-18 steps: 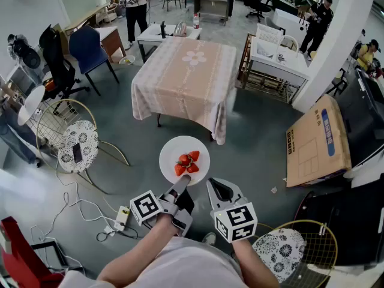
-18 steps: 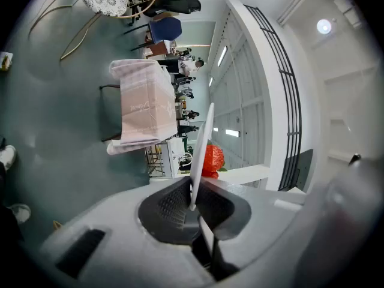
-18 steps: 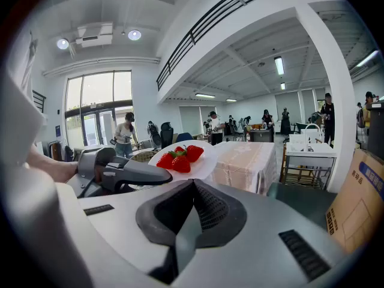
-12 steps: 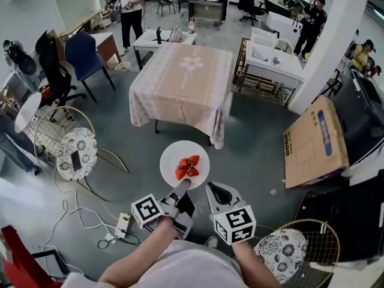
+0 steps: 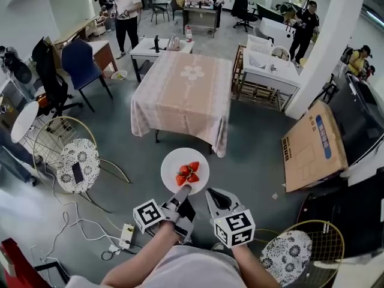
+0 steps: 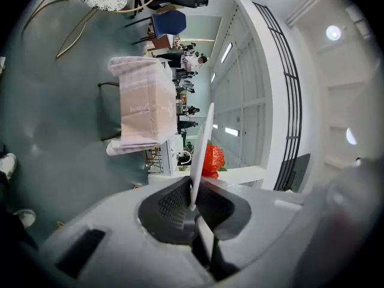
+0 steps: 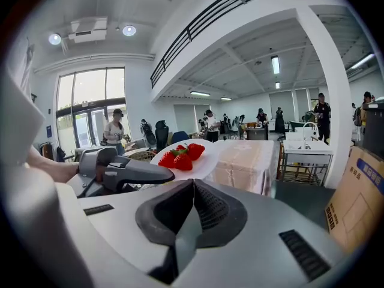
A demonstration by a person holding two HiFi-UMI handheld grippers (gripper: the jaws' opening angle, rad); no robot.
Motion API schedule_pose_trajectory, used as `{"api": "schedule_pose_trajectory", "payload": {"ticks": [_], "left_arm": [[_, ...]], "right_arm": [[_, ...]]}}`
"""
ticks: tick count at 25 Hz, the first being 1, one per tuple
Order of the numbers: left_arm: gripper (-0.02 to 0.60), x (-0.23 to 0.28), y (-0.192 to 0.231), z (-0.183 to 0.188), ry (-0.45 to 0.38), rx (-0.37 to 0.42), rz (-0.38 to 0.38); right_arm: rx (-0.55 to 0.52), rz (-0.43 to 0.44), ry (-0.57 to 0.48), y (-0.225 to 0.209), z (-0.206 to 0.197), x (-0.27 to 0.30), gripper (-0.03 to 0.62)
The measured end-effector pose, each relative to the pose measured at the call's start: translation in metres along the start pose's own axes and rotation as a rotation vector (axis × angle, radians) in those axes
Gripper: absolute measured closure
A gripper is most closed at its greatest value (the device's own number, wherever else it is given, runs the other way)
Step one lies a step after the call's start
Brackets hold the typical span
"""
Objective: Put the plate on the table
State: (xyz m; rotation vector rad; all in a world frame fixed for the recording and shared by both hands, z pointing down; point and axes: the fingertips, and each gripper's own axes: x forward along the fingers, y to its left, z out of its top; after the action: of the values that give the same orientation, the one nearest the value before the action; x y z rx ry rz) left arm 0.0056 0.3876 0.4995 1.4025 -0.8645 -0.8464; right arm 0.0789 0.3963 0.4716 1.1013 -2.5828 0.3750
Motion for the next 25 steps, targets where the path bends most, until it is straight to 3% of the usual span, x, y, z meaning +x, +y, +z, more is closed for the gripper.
{"api": "schedule_pose_trajectory", "payload": {"ticks": [14, 25], "left_arm": [[0.56, -0.001, 0.007, 0.035, -0.037, -0.007, 0.019], [0.56, 0.059, 0.01, 0.064, -0.137, 0.025, 0.057]], "right_arm": [[0.036, 0.015, 0.006, 0.0, 0.005, 0.034, 0.589], [0.035, 0.138, 0.008, -0.053, 0.024, 0.084, 0.589]]}}
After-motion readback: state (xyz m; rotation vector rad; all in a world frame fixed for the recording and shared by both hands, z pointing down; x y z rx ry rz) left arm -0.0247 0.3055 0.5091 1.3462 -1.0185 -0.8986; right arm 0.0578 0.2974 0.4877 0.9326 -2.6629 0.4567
